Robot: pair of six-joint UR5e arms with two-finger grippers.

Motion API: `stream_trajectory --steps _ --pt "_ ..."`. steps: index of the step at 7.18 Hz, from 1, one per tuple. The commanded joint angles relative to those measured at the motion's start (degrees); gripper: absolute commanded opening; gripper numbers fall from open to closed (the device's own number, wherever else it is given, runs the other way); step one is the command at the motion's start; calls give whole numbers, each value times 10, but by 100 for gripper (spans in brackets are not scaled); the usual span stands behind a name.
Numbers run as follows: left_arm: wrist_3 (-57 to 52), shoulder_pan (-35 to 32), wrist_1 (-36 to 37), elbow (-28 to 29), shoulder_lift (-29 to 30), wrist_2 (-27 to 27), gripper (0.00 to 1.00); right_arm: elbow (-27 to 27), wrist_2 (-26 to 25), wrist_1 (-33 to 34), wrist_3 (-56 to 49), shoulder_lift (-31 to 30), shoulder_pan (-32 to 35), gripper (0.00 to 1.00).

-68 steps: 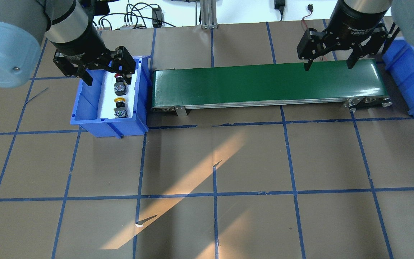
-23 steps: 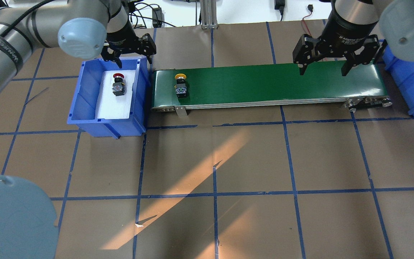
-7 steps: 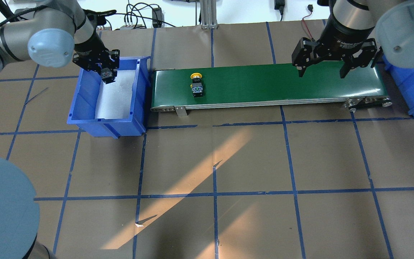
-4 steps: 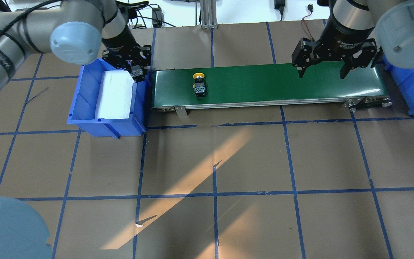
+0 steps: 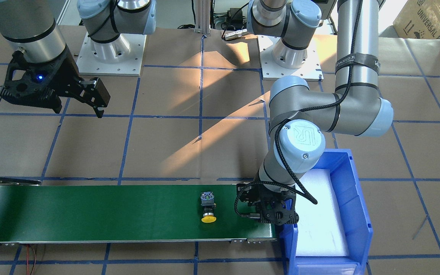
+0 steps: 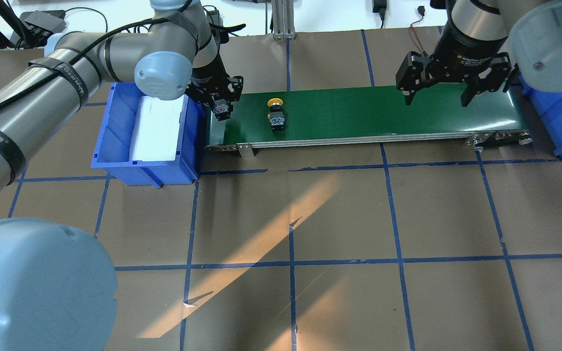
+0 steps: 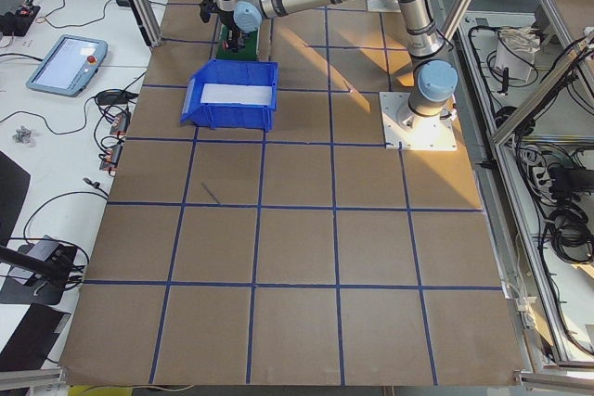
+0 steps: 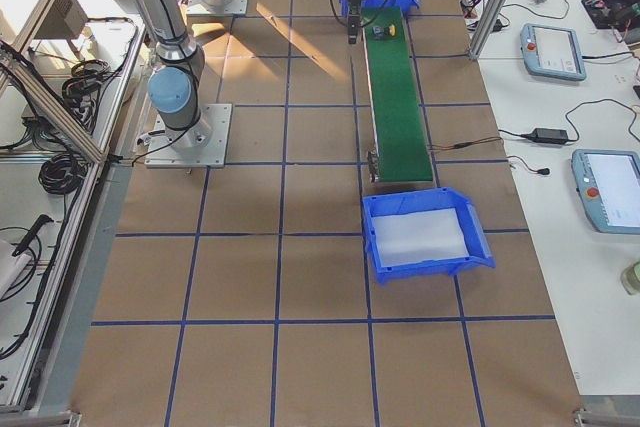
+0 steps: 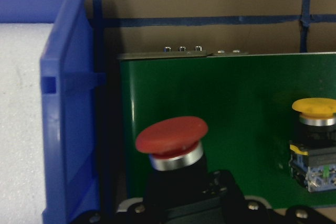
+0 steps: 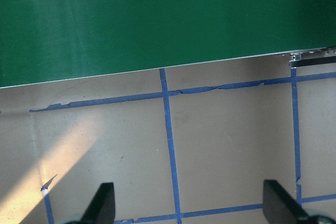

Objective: Transport two buttons from left to right
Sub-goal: 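Lift the red button and place it on the conveyor with the left gripper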

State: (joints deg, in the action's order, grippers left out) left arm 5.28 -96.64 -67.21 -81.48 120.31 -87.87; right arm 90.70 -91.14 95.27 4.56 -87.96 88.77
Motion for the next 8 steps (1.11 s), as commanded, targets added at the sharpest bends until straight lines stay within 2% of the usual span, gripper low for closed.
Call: stream_trajectory --steps 1,4,8 --pt "-4 0 6 -22 -2 -1 21 -1 0 1 -4 1 -1 100" --pt "-72 8 5 -26 -9 0 21 0 0 1 -6 1 -1 100" --pt "-88 4 10 -27 3 -8 21 -1 0 1 -4 1 -1 100"
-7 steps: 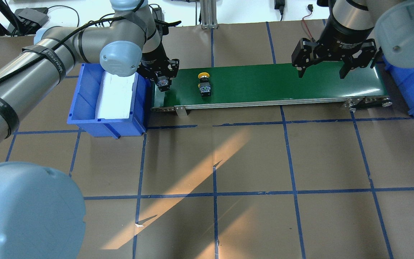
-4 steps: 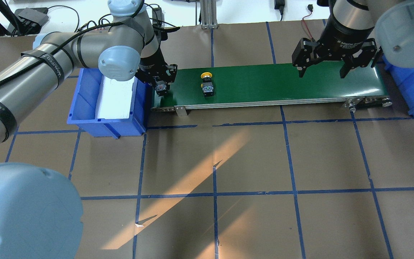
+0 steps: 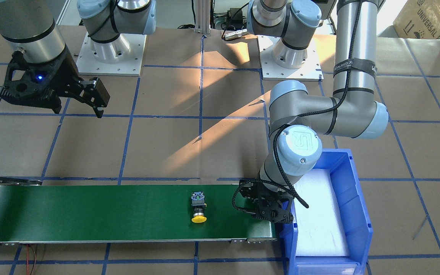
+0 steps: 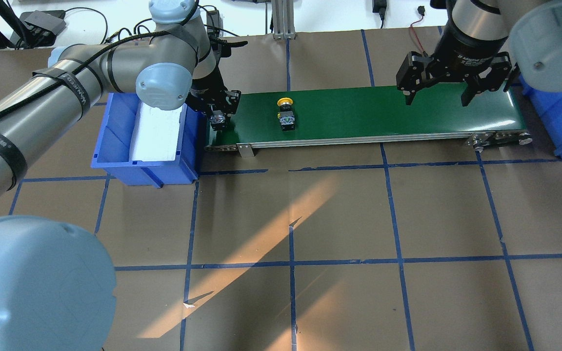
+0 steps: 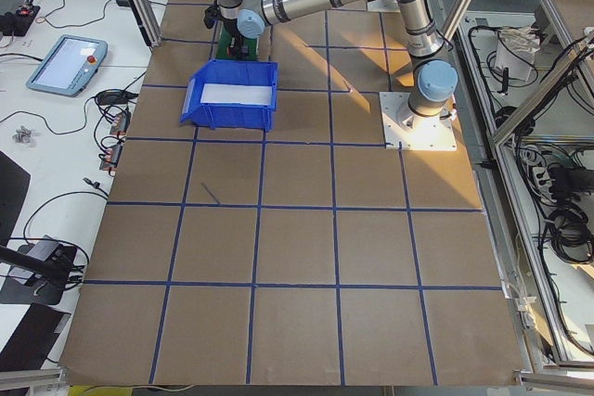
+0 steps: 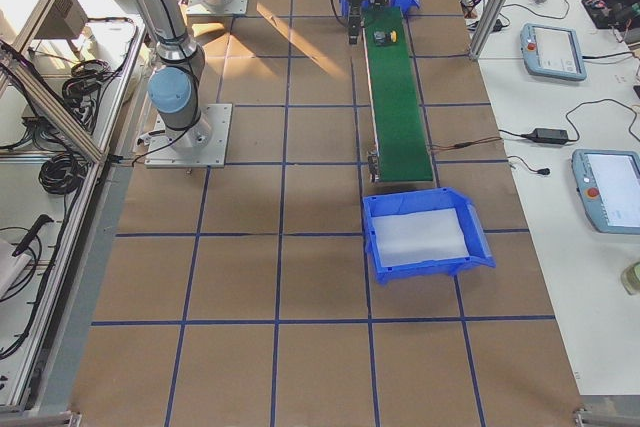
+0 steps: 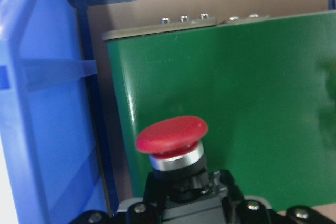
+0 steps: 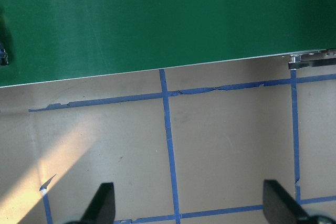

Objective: Transport two buttons from left to right
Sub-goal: 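Lift the red button and place it on the conveyor with the left gripper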

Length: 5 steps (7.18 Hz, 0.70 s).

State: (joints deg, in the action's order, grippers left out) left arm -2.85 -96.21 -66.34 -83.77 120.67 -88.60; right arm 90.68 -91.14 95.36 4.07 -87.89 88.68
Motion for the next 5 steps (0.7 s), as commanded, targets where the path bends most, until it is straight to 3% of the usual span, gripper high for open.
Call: stream_trajectory --steps 1,3,4,5 --pt "-6 1 2 -5 2 -1 22 0 0 0 1 0 0 100" --pt "-4 1 3 -3 4 0 24 0 0 0 1 0 0 100" --pt "-5 2 3 -2 8 2 34 0 0 0 1 0 0 100" --pt "3 1 3 8 20 4 68 0 0 0 1 0 0 100"
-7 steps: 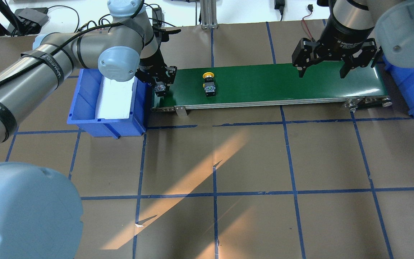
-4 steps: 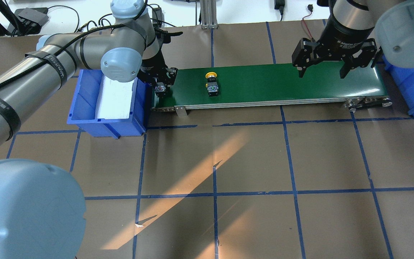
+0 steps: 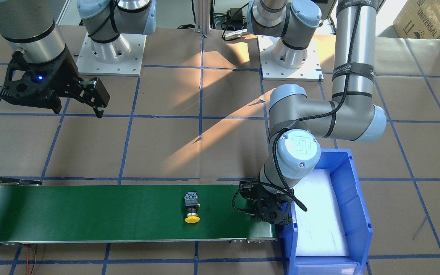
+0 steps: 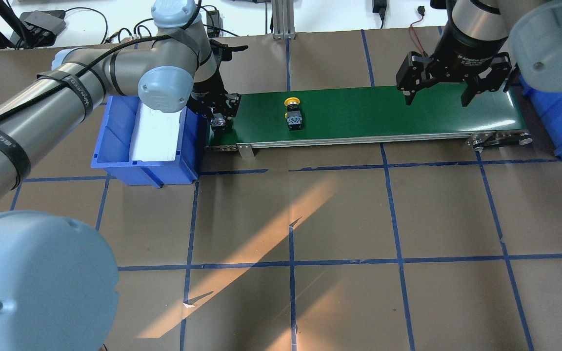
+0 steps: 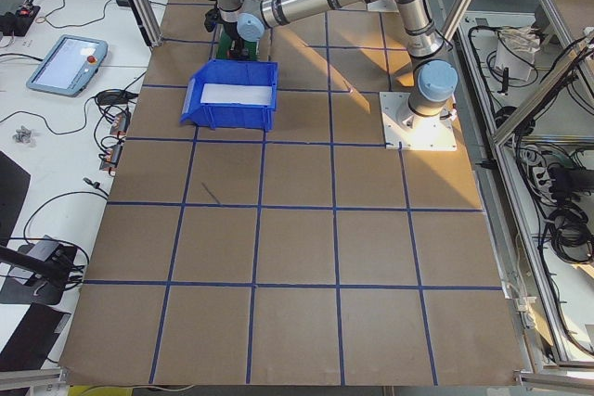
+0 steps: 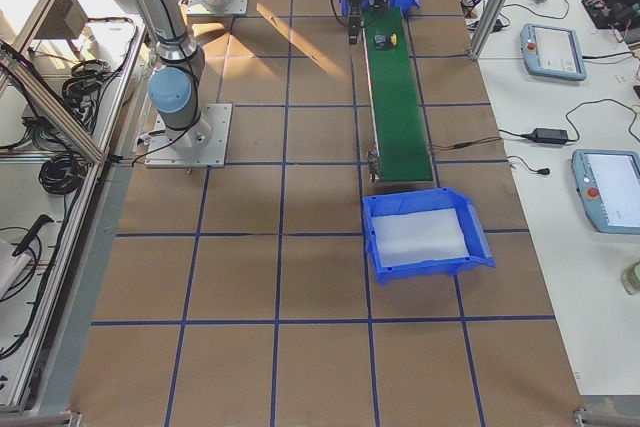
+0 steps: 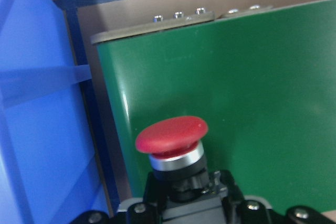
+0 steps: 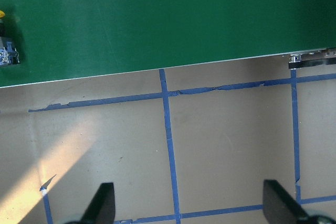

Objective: Transport two buttons from left to right
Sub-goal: 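Lift the red button and place it on the conveyor with the left gripper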

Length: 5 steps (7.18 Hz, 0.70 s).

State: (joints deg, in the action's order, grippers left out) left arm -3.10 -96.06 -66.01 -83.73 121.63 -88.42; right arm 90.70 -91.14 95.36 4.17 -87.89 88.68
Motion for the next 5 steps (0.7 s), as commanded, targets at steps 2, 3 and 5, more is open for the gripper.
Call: stream_trajectory --steps 2,3,5 --pt "2 -4 -9 8 -8 -5 100 0 0 0 4 0 0 100" --pt "2 -4 -24 7 -42 -6 100 0 0 -1 4 -1 0 100" --pt "-3 2 -128 -13 -153 -7 100 1 0 -1 6 0 0 100"
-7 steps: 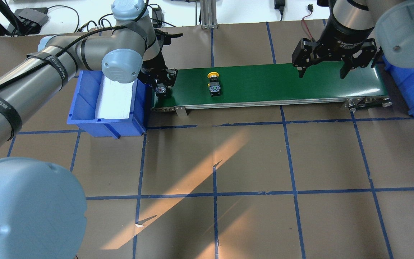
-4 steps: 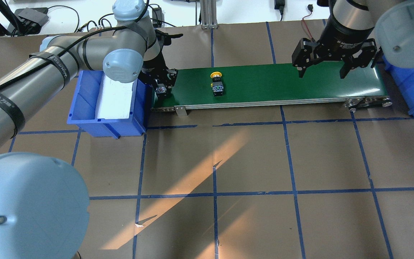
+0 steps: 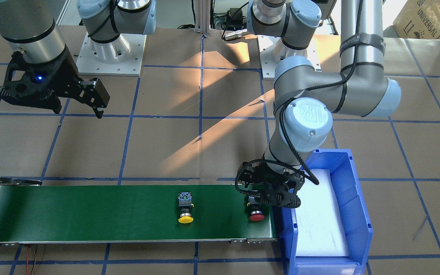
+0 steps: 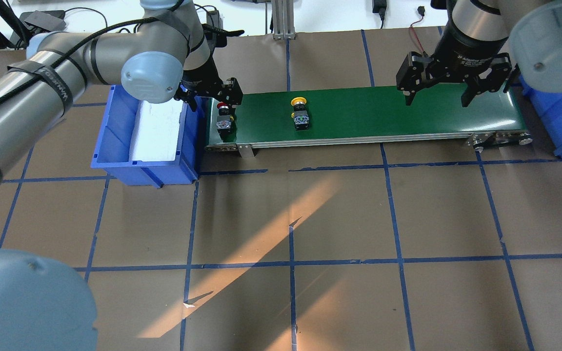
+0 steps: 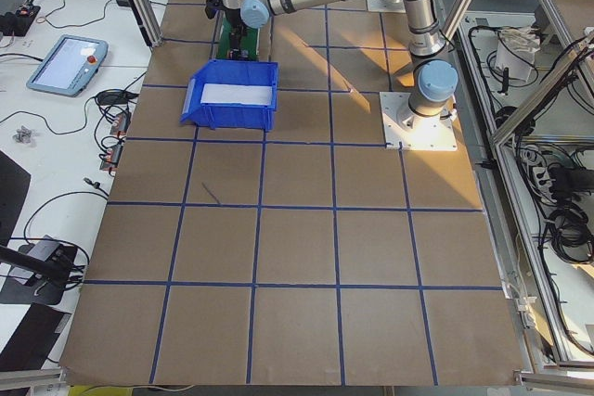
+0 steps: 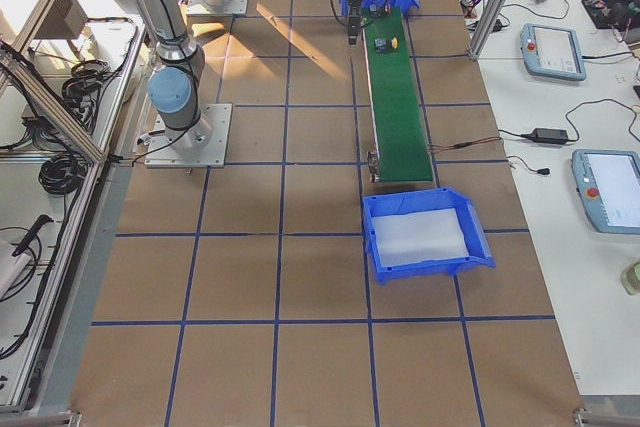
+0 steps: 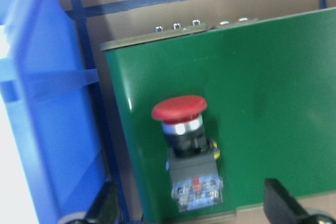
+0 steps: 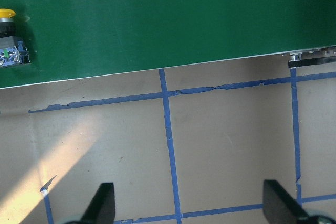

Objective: Transport two buttons from left to right

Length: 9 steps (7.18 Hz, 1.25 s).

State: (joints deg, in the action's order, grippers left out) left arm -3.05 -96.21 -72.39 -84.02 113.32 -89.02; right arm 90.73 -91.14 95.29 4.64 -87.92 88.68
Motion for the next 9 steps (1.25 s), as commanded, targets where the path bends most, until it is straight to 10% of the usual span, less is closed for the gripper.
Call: stream_trajectory --steps 1,4,9 --pt "-8 17 -101 -18 -129 -3 100 1 1 0 1 0 0 100" --pt "-39 59 -145 -99 -247 -8 100 2 1 -1 2 -2 0 100" --pt "-31 59 -144 -102 -257 -10 100 2 3 -4 -1 0 1 100"
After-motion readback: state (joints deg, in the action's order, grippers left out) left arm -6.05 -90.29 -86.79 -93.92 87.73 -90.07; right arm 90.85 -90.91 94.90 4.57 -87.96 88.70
